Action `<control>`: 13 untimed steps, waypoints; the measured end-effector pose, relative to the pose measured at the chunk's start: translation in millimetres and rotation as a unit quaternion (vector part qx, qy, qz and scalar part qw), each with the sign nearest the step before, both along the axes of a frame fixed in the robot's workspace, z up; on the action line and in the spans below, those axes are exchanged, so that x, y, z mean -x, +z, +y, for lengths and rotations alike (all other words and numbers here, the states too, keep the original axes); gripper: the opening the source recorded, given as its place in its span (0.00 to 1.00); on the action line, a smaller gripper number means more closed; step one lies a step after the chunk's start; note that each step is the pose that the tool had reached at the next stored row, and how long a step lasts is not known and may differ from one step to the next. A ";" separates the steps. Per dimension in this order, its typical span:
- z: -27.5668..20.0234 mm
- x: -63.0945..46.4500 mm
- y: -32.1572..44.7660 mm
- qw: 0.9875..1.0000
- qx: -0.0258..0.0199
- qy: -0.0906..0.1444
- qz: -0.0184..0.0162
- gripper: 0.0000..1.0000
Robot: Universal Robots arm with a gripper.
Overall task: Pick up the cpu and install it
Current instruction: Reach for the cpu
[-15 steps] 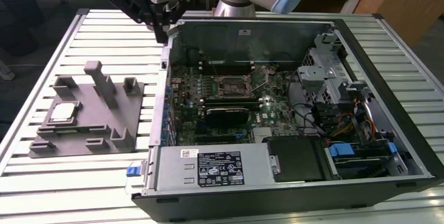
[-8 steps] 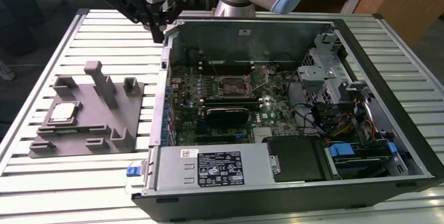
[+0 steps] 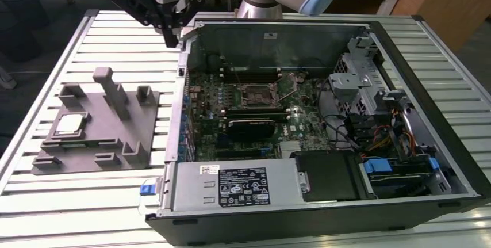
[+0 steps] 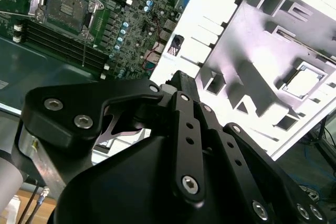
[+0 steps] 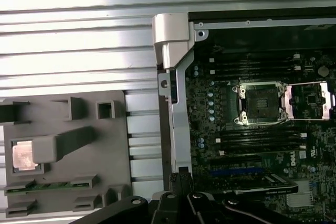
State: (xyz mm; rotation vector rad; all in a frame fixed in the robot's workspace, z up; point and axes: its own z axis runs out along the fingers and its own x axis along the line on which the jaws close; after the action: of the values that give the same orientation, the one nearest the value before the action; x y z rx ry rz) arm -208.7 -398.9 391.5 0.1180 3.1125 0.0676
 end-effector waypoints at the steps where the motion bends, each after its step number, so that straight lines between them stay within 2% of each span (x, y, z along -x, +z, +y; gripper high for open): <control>1: 0.0 0.7 0.0 1.000 0.000 0.000 0.000 0.11; 13: 0.0 10.6 -0.2 1.000 0.000 0.000 0.000 0.11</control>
State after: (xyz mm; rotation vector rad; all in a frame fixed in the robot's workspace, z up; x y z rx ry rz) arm -219.3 -398.9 391.2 0.1180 3.1124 0.0677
